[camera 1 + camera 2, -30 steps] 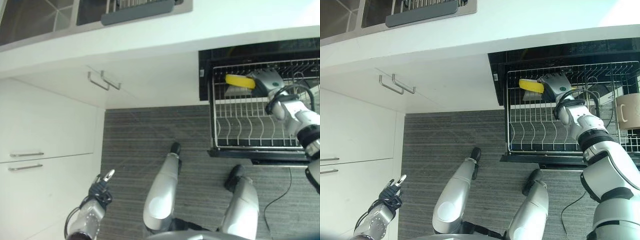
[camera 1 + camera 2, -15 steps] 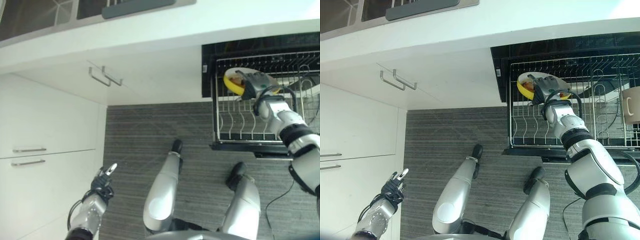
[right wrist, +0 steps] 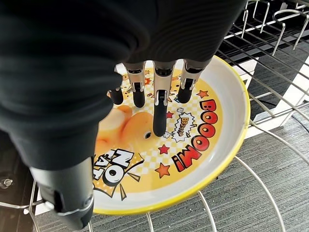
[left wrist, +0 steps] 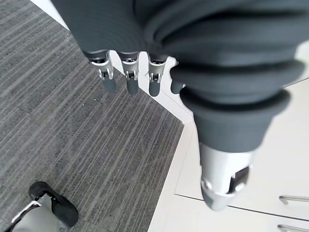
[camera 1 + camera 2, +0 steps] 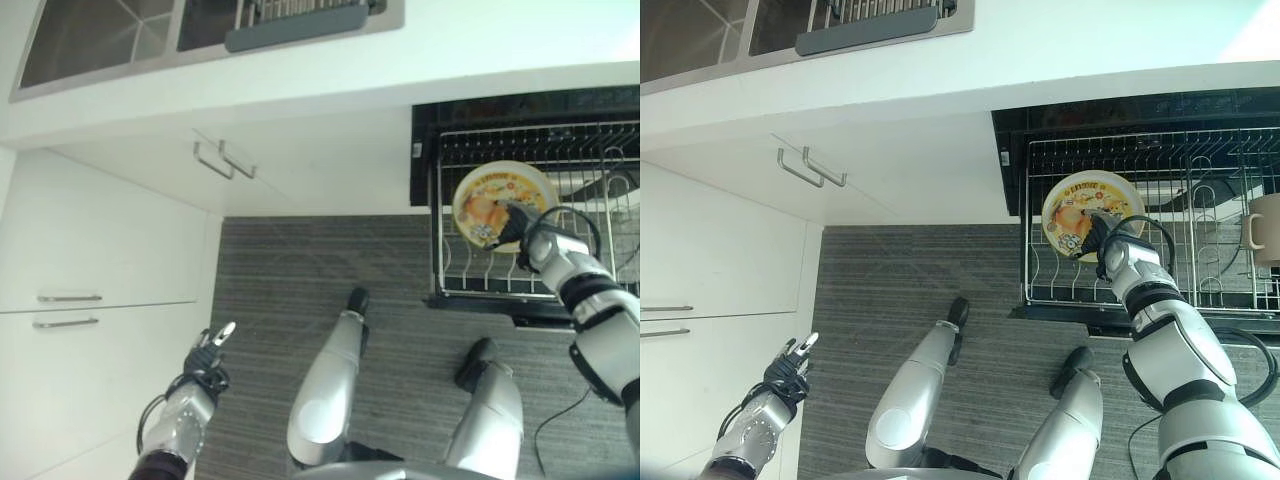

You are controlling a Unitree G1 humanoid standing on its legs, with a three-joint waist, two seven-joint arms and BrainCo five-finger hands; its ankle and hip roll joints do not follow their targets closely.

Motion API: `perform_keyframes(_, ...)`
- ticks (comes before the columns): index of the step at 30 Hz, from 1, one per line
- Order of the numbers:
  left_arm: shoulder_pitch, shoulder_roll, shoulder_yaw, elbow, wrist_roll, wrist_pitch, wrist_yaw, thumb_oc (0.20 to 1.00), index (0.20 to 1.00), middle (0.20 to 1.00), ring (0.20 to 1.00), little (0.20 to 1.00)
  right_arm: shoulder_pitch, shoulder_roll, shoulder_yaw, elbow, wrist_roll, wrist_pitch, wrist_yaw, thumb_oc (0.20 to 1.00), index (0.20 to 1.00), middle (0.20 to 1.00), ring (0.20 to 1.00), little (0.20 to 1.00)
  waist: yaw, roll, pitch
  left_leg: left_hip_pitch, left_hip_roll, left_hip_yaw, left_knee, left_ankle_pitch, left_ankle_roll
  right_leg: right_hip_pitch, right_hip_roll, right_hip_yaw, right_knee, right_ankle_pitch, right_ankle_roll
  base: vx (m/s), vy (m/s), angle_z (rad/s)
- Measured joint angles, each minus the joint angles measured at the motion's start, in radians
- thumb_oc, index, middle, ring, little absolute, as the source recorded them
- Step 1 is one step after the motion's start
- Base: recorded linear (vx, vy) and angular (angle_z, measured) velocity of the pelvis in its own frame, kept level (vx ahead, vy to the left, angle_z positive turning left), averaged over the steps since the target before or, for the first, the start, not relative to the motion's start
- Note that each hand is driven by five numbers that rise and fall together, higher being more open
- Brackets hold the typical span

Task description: Place the dishes in the dishwasher.

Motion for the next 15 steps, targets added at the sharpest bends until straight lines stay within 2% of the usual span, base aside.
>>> perform_keyframes(4, 0.000, 0.000, 0.000, 0.001, 0.000, 0.000, 0.000, 1.000, 1.000, 1.000, 1.000, 1.000, 0.006, 0.002, -0.041, 0.000, 0.097, 0.004, 0.018, 1.000, 1.000, 1.000, 1.000, 1.000, 0.000, -0.001, 0.001, 0.000, 0.000, 0.000, 0.001, 0.000, 0.000, 0.001, 0.000, 0.000, -0.001, 0.000, 0.000, 0.00, 0.024, 0.00)
perform_keyframes(6, -0.004, 0.000, 0.000, 0.005, 0.000, 0.000, 0.000, 1.000, 1.000, 1.000, 1.000, 1.000, 0.013, 0.010, -0.091, -0.006, 0.205, 0.004, 0.024, 1.000, 1.000, 1.000, 1.000, 1.000, -0.002, -0.003, 0.002, 0.000, 0.000, 0.000, 0.003, 0.000, 0.001, 0.002, 0.000, 0.001, -0.001, 0.000, 0.000, -0.03, 0.079, -0.01)
perform_keyframes(8, -0.004, 0.000, 0.000, 0.008, -0.001, -0.002, 0.000, 1.000, 1.000, 1.000, 1.000, 1.000, 0.016, 0.023, -0.190, -0.011, 0.345, 0.005, 0.047, 1.000, 1.000, 1.000, 1.000, 1.000, -0.007, -0.007, 0.006, -0.003, 0.000, 0.008, 0.010, 0.002, 0.000, 0.000, 0.001, 0.006, -0.008, 0.007, 0.002, -0.06, 0.086, -0.07)
perform_keyframes(10, -0.004, -0.002, 0.000, 0.009, -0.001, -0.001, 0.001, 1.000, 1.000, 1.000, 1.000, 1.000, 0.027, 0.015, -0.202, -0.046, 0.408, 0.003, 0.047, 1.000, 1.000, 1.000, 1.000, 1.000, -0.025, -0.015, 0.015, -0.005, -0.001, 0.012, 0.013, -0.001, 0.006, 0.001, 0.001, 0.007, -0.018, 0.011, 0.000, 0.02, 0.056, -0.04)
perform_keyframes(15, 0.029, -0.020, 0.013, -0.050, -0.001, -0.007, 0.044, 1.000, 1.000, 1.000, 1.000, 1.000, 0.299, 0.009, -0.368, -0.614, 0.690, 0.003, 0.018, 1.000, 1.000, 1.000, 1.000, 1.000, -0.059, -0.062, 0.048, 0.003, 0.018, 0.022, 0.014, -0.005, 0.012, 0.022, 0.028, 0.011, -0.068, 0.035, 0.000, 0.02, 0.044, -0.12)
